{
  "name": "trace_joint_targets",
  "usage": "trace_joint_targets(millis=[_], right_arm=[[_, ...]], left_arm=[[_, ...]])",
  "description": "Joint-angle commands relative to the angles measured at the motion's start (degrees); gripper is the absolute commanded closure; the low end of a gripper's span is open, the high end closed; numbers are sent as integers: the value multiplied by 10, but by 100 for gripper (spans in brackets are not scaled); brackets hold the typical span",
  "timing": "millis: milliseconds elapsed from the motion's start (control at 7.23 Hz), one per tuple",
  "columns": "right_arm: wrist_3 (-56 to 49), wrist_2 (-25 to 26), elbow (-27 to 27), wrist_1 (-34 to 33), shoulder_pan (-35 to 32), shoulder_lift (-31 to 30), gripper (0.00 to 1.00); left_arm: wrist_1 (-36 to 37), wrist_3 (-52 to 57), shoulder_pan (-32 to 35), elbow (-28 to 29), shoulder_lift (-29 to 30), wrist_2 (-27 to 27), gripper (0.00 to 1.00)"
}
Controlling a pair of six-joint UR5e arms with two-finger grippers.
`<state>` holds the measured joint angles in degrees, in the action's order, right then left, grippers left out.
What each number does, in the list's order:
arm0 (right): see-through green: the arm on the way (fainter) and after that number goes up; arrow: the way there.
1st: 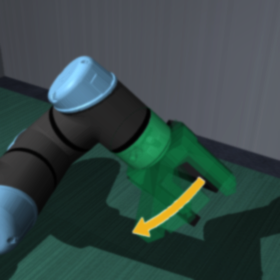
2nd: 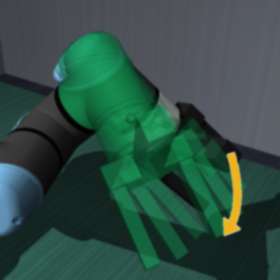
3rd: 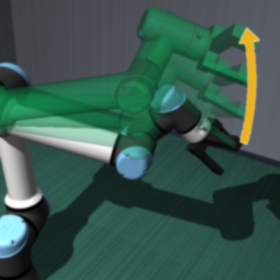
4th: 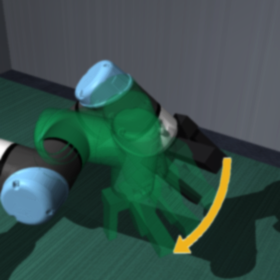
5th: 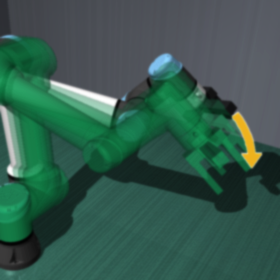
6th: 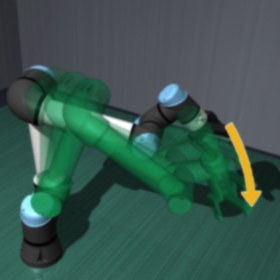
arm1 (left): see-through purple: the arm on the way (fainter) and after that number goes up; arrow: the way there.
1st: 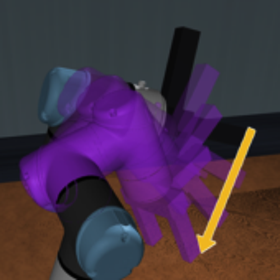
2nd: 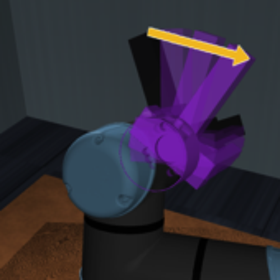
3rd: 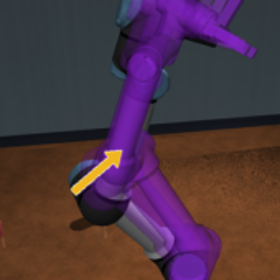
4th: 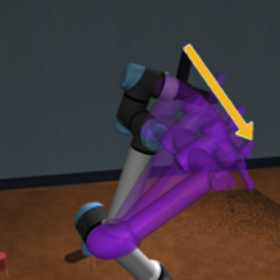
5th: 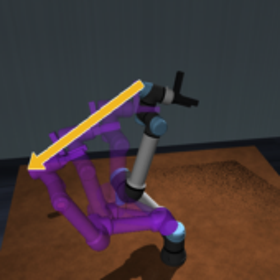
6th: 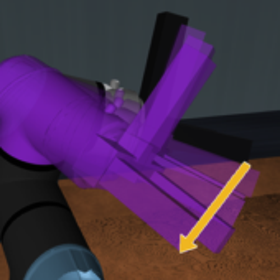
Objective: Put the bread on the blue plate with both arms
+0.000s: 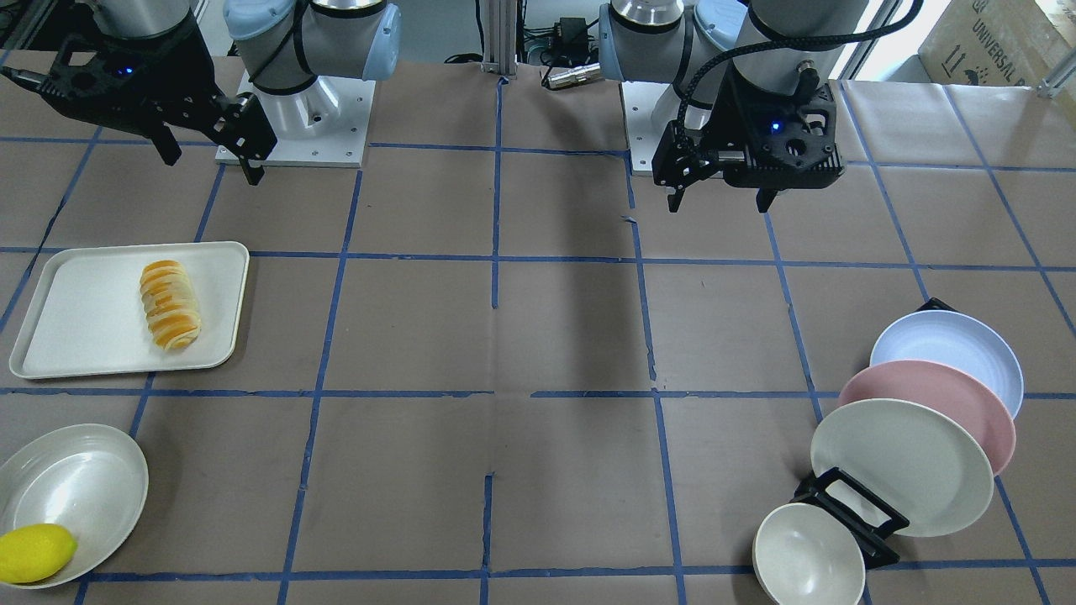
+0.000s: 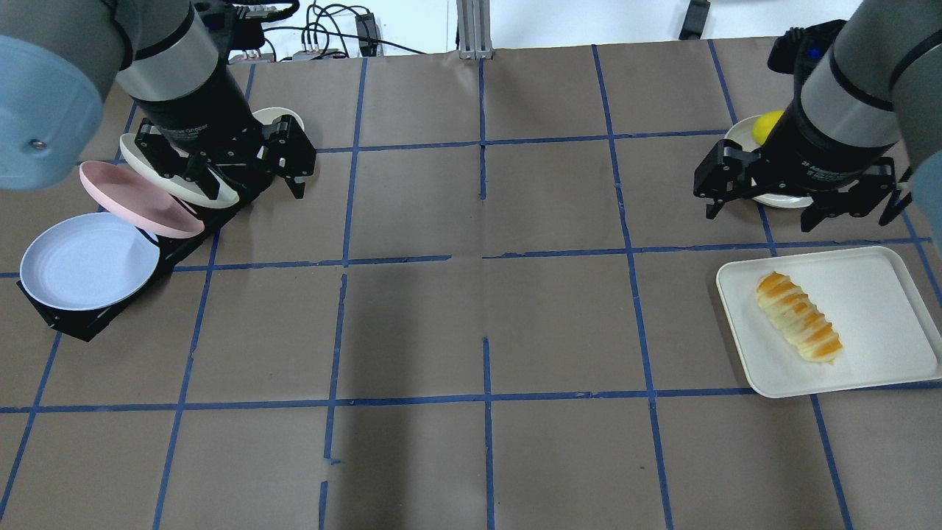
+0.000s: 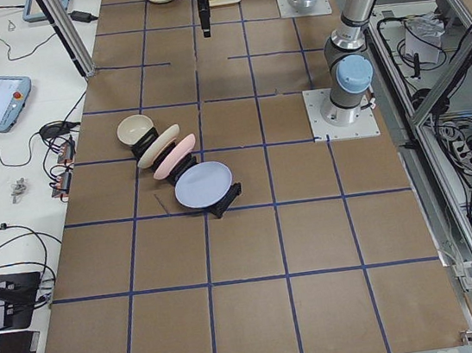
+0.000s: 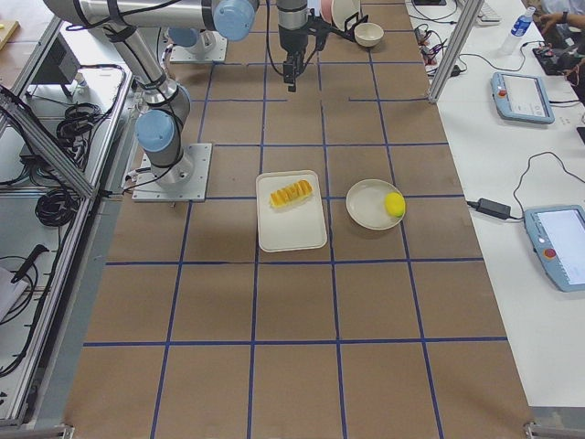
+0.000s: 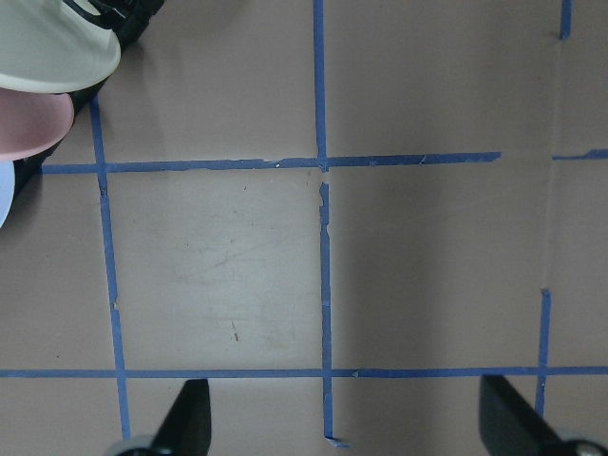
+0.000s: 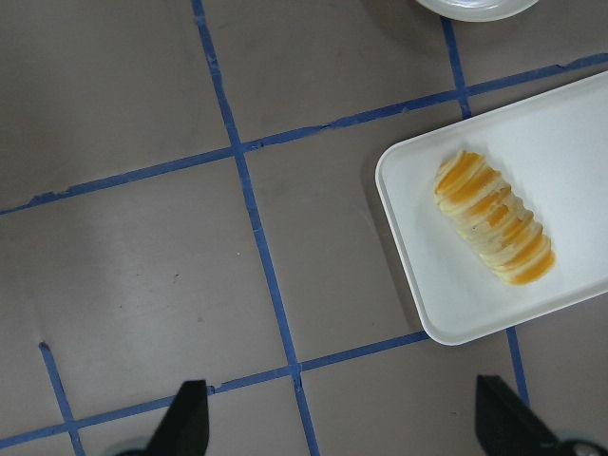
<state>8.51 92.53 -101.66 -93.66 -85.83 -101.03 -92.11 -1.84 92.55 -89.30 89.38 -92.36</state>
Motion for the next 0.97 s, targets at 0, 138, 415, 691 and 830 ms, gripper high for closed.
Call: trace_joint_targets(millis=[0,138,415,691,830], right_arm=[[38,-11,52,-5,-80,62,0],[42,-3,95,1,-100,93,0],[34,25,152,20,-101,130,0],[16,23,152,17,-100,131,2],[17,22,152,17,-100,132,2]], left_arm=[[1,0,0,0,1,0,0],[1,0,0,0,0,0,0],[0,0,0,1,-2,-1,0],[-1,6,-9,-16,-2,-3,0],[-1,10,-29,-18,-1,-4,0]])
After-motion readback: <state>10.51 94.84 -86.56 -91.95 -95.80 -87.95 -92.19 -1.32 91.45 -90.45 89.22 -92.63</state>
